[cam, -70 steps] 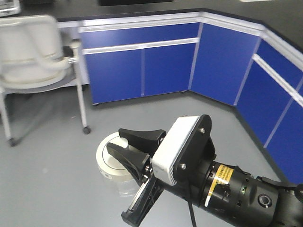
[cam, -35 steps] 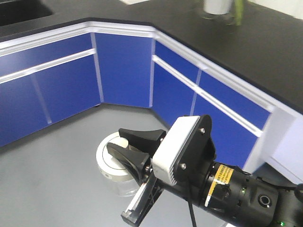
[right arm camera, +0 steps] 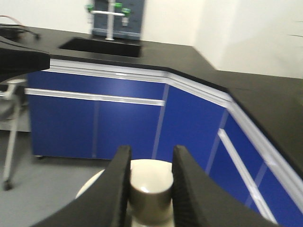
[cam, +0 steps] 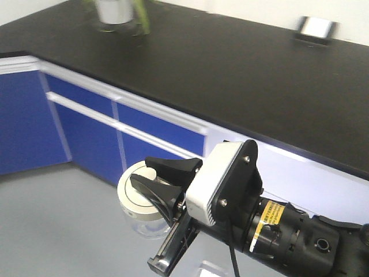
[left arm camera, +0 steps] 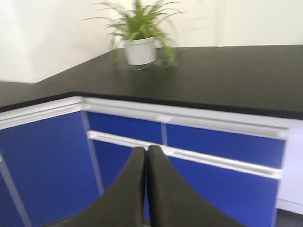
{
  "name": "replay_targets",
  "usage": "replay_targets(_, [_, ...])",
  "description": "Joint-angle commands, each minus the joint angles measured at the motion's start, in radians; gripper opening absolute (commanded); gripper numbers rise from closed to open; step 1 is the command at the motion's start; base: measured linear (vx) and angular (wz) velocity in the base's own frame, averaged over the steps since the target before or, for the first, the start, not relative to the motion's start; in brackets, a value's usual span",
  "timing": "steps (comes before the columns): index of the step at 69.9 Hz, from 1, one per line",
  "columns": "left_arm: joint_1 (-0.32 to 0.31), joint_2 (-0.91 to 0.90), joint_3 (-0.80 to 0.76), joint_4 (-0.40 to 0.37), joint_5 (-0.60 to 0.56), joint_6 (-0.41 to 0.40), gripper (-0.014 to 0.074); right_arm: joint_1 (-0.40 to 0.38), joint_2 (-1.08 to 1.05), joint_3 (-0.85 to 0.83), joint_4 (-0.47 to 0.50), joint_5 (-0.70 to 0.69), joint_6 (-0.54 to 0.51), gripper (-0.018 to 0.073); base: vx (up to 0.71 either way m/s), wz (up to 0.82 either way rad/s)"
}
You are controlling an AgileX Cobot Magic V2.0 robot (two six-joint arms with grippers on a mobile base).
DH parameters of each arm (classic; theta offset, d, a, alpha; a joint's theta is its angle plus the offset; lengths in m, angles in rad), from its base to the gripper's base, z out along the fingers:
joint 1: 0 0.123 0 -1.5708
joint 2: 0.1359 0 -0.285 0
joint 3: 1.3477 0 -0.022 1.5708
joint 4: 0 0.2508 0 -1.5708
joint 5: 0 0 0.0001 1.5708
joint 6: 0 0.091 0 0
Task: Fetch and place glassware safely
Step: 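Turn the base to face the black bench holding the jar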
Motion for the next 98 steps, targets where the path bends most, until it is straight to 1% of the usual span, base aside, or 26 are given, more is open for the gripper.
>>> replay_targets(1, [-0.007,0.007,-0.027,-0.006,-0.07,-0.007,-0.0007,-0.001,-0.033,-0.032,0.002,-0.108,-0.007,-0.0003,0.19,-0.77])
replay_targets(26, [-0.007,0.007,-0.027,-0.006,-0.07,-0.007,-0.0007,-0.001,-0.033,-0.032,0.002,-0.108,-0.007,-0.0003,0.19,-0.74])
replay_targets(43, [-0.007,0.007,-0.027,-0.006,-0.07,-0.007,-0.0007,-0.001,-0.033,-0.032,0.002,-0.108,-0.007,-0.0003,0.18,-0.5])
replay_targets(65, [-0.007,0.007,-0.027,-0.006,-0.07,-0.007,-0.0007,-0.001,-0.033,-0.032,0.002,-0.106,-0.007,-0.0003,0.18,-0.21])
replay_targets(98, [-0.007,0.007,-0.027,-0.006,-0.07,-0.007,-0.0007,-0.001,-0.033,-0.032,0.002,-0.106,-0.007,-0.0003,0.15,-0.07])
